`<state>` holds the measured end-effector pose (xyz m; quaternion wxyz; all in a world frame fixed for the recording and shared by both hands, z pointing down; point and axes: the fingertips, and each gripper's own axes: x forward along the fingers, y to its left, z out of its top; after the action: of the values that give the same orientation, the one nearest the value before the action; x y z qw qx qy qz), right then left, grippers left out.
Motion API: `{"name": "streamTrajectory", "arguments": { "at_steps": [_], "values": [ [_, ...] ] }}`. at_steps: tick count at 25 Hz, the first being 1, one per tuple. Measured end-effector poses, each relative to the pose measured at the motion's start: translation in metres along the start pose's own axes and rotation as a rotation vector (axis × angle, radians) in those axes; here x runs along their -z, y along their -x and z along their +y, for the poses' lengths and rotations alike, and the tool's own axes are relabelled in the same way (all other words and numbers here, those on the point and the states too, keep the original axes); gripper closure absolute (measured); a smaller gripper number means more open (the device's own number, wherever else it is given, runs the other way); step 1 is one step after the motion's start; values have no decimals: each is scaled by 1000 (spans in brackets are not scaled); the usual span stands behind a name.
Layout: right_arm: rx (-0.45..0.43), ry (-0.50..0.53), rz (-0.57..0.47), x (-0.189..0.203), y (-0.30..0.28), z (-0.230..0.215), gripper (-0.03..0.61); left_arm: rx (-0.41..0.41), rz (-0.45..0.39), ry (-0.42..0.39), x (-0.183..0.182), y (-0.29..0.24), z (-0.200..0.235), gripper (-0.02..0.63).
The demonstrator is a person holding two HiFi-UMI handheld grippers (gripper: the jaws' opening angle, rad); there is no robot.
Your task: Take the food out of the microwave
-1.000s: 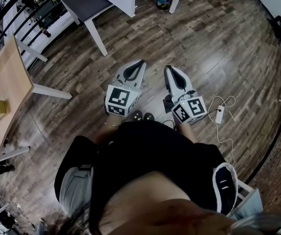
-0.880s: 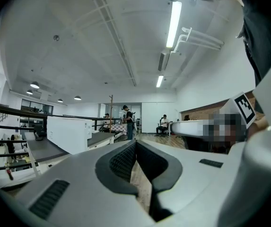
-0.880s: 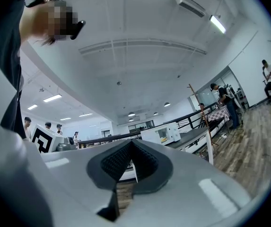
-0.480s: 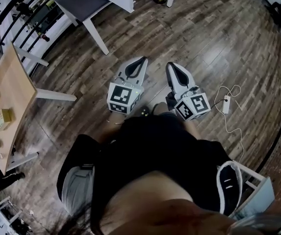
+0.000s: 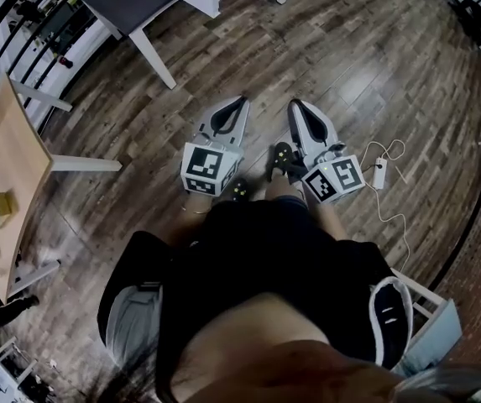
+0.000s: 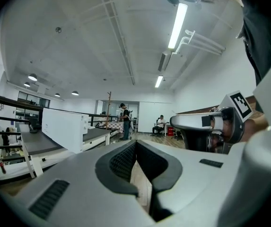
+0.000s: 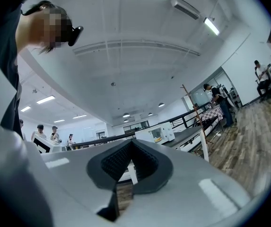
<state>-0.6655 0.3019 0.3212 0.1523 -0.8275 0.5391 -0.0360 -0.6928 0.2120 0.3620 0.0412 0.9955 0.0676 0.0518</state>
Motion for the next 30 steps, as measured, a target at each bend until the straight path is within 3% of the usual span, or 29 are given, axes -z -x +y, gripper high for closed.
{"name": "streamTrajectory", "arguments": {
  "at_steps": [11,19,30],
  "values": [
    [-49,-45,9,3,-29,-45,580,-51,10,-14,-4,-48,17,606],
    [-15,-75,-6,-9,-40,-96,580,-16,5,-43,-20,-103,13,606],
    [-41,-68,-46,-33,-50,-138,580,6,16,-71,-31,-159,0,606]
  ]
}}
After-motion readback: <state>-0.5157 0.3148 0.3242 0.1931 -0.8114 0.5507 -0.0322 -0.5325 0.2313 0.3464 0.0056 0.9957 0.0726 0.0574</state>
